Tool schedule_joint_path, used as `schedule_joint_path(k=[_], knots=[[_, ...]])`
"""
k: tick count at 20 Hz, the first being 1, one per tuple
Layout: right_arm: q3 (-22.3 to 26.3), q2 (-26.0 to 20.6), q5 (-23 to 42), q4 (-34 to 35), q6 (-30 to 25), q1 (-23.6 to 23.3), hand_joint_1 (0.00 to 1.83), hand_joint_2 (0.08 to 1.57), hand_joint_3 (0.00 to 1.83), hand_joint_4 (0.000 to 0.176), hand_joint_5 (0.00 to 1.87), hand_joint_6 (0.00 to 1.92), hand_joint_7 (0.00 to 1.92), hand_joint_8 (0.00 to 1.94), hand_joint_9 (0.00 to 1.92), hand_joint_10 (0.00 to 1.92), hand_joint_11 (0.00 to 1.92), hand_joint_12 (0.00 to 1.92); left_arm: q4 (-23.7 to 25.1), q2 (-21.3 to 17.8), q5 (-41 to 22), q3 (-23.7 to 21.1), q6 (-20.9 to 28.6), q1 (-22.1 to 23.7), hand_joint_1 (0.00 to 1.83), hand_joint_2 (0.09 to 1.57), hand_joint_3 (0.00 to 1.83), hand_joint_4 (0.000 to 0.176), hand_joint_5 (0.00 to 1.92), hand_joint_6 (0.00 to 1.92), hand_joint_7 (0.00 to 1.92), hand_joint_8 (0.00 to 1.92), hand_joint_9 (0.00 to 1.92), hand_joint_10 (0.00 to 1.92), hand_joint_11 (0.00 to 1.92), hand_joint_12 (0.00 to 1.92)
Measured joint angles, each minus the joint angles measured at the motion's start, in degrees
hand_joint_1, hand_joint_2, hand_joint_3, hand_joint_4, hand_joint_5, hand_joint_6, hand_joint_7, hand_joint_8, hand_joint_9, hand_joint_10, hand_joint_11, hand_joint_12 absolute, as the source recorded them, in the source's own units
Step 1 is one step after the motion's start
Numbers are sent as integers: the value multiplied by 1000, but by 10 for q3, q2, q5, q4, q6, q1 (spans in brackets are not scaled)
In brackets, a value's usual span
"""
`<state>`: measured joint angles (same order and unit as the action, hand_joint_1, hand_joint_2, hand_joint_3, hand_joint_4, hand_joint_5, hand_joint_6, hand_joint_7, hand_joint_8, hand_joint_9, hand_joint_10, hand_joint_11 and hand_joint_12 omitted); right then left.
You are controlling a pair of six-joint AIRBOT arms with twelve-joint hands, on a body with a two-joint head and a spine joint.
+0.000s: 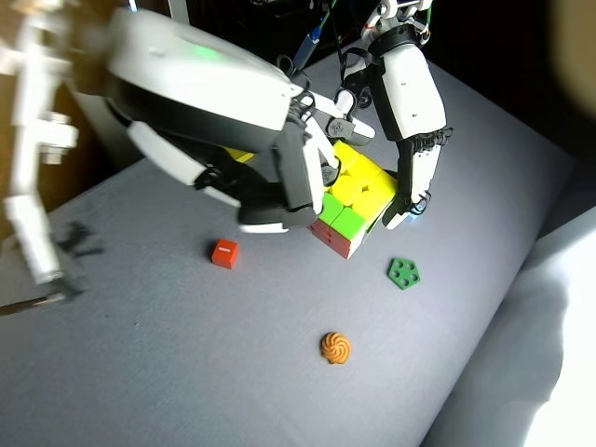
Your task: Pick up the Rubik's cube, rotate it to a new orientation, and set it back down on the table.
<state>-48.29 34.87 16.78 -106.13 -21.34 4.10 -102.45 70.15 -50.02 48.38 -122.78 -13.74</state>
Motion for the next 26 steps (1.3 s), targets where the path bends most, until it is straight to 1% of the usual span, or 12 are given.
schedule_joint_path(k=[2, 7, 9, 11, 13, 17, 20, 21, 22, 24, 25, 26], knots=[[-12, 2, 21, -3, -39, 4, 1306, 1241, 119, 130, 2, 1, 645, 1626, 1016, 1921, 966, 1921, 3, 0, 1, 0, 2, 0, 1366, 1145, 0, 0, 1006, 800, 843, 1226, 798, 1407, 646, 1366], [-31, 9, 40, -5, -81, 17, 1319, 1222, 104, 99, 38, 5, 688, 1561, 1025, 1921, 1010, 1921, 45, -1, 5, 2, 56, -31, 1360, 1159, 0, 0, 982, 878, 818, 1223, 765, 1448, 602, 1395], [-32, 8, 38, -7, -81, 17, 1323, 1209, 112, 107, 3, 1, 702, 1549, 1035, 1921, 1009, 1921, 65, -2, 13, 3, 88, -46, 1363, 1150, 0, 0, 1003, 829, 836, 1207, 786, 1421, 626, 1355], [-32, 9, 38, -5, -81, 17, 1326, 1054, 464, 94, 32, 0, 697, 1626, 1037, 1921, 1028, 1921, 87, -2, 18, 8, 122, -59, 1363, 1149, 1, 0, 997, 835, 835, 1214, 792, 1412, 618, 1362], [-32, 9, 39, -5, -82, 17, 1324, 999, 614, 116, 5, 0, 688, 1693, 1064, 1921, 1041, 1921, 106, -5, 21, 10, 150, -71, 1360, 1159, 1, 0, 968, 889, 820, 1233, 776, 1439, 612, 1383], [-32, 10, 39, -5, -82, 18, 1336, 993, 553, 76, 52, 2, 730, 1597, 1019, 1921, 1017, 1921, 134, -10, 23, 20, 191, -94, 1357, 1165, 0, 0, 980, 857, 807, 1259, 748, 1468, 572, 1425], [-32, 10, 39, -5, -82, 18, 1332, 1059, 428, 76, 114, 3, 710, 1585, 992, 1921, 993, 1921, 155, -10, 24, 23, 224, -114, 1360, 1154, 0, 0, 998, 874, 821, 1206, 776, 1424, 599, 1397], [-32, 10, 39, -4, -82, 19, 1432, 1167, 202, 89, 82, 0, 824, 1812, 991, 1921, 979, 1921, 158, -10, 26, 23, 231, -118, 1361, 1150, 0, 0, 993, 897, 839, 1173, 782, 1411, 601, 1388], [-32, 10, 40, -5, -83, 19, 1441, 1224, 85, 70, 104, 2, 911, 1845, 1037, 1921, 1015, 1921, 165, -10, 28, 23, 242, -125, 1359, 1157, 1, 0, 978, 914, 822, 1200, 770, 1433, 580, 1399], [-32, 10, 40, -5, -82, 19, 1308, 1260, 83, 45, 152, 10, 655, 1637, 1017, 1921, 1015, 1921, 167, -10, 29, 23, 252, -133, 1352, 1179, 0, 0, 965, 879, 767, 1325, 725, 1489, 556, 1443], [-32, 10, 39, -5, -83, 19, 1292, 1273, 95, 7, 177, 13, 623, 1674, 1027, 1921, 1024, 1921, 171, -10, 31, 25, 259, -138, 1355, 1167, 0, 0, 987, 869, 803, 1261, 735, 1465, 548, 1439], [-32, 12, 40, -5, -82, 19, 1290, 1229, 37, 0, 317, 25, 829, 1834, 1034, 1921, 1039, 1921, 178, -10, 32, 27, 268, -145, 1359, 1158, 0, 0, 991, 878, 819, 1217, 760, 1441, 581, 1408]])
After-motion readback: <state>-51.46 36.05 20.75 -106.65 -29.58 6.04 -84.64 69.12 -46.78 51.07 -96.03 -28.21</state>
